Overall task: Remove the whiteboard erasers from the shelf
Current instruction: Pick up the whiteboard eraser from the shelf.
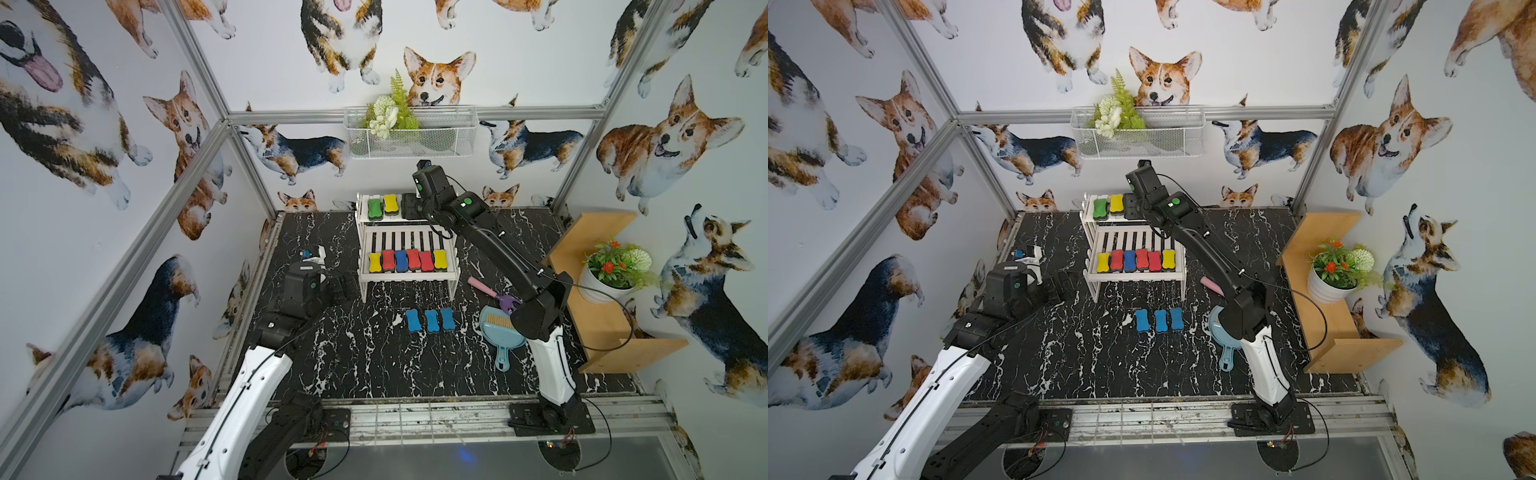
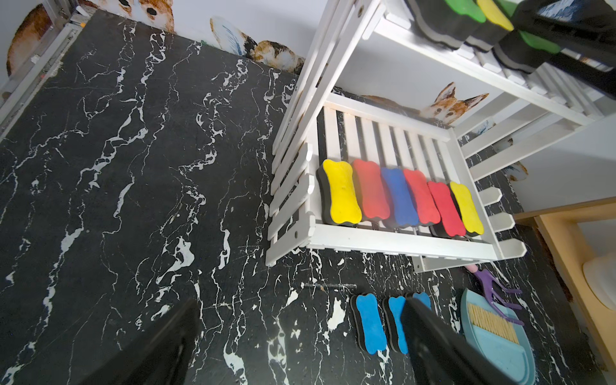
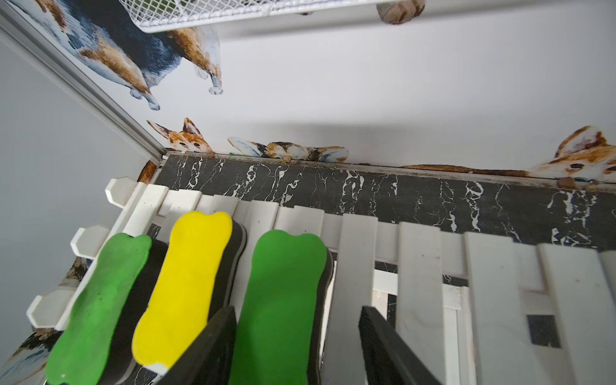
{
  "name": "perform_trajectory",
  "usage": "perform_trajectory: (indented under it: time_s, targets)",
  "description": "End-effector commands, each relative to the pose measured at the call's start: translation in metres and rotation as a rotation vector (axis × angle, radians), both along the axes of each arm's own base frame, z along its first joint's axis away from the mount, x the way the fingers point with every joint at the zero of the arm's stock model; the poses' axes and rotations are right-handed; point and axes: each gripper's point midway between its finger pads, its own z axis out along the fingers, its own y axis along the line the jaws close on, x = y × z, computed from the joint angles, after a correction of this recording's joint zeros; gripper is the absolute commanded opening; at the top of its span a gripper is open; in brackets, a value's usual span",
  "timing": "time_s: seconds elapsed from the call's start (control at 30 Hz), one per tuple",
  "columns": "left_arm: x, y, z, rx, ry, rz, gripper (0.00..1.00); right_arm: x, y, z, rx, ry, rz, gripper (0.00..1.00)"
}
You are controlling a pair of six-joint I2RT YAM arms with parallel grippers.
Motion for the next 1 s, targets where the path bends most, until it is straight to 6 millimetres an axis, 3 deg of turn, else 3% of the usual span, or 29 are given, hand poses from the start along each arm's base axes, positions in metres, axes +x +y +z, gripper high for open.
perform_trajectory:
  time_s: [0.0,0.27,0.5,0.77,0.83,0.97]
  targets:
    - [0.000,0.001,0.001,0.010,-0.004,-0.003,1.00,-0.002,-0.014,0.007,-0.023,-0.011,-0.031,0.65]
    - [-0.001,0.001,0.001,0.008,-0.008,-0.003,1.00,-0.004,-0.005,0.031,0.024,-0.062,0.020,0.70]
    - [-0.001,0.001,-0.001,0.008,-0.004,0.001,1.00,-0.001,-0.001,0.012,-0.008,-0.030,0.018,0.71]
    - [-0.001,0.002,-0.001,0.009,-0.003,0.003,1.00,0.002,0.003,0.000,-0.013,-0.009,0.023,0.64]
    - [-0.001,0.002,-0.001,0.010,-0.003,0.004,1.00,0.002,0.004,0.000,-0.011,-0.008,0.026,0.58]
    - [-0.001,0.002,-0.001,0.010,-0.003,0.004,1.00,0.002,0.004,-0.002,-0.016,-0.005,0.025,0.58]
